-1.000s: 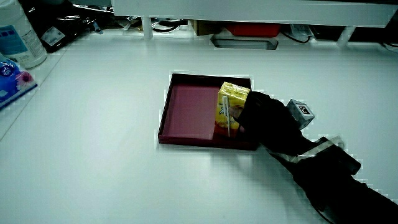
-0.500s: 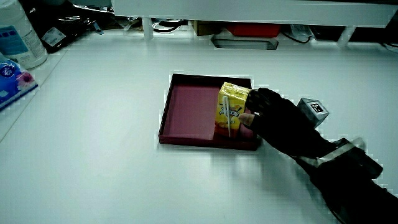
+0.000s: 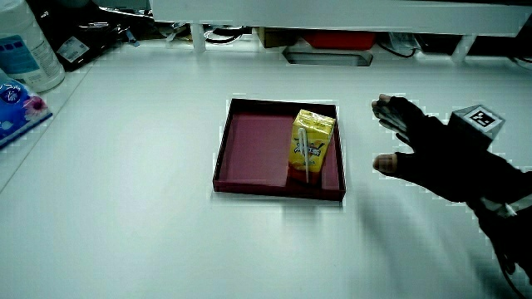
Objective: Place ice redtea
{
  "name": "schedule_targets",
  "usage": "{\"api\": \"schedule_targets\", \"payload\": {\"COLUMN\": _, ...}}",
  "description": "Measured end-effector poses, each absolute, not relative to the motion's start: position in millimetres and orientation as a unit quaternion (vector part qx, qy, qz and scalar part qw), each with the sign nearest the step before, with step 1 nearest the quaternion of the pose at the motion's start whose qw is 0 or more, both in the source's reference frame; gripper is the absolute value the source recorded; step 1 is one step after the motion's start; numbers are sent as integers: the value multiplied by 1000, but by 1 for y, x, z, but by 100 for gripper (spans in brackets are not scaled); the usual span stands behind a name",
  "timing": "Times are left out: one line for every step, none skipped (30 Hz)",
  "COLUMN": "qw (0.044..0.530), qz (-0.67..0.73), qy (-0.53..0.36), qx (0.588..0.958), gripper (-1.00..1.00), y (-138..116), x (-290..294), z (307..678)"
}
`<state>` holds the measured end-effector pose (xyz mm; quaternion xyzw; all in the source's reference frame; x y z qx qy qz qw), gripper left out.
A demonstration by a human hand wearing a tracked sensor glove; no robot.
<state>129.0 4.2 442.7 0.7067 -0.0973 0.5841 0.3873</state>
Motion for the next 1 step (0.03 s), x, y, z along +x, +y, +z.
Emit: {"api": "schedule_targets", "payload": {"qw": 383, "qz": 595, "qy": -119, "qx": 696, "gripper": -100, "y": 4, "x": 133, "z": 442}}
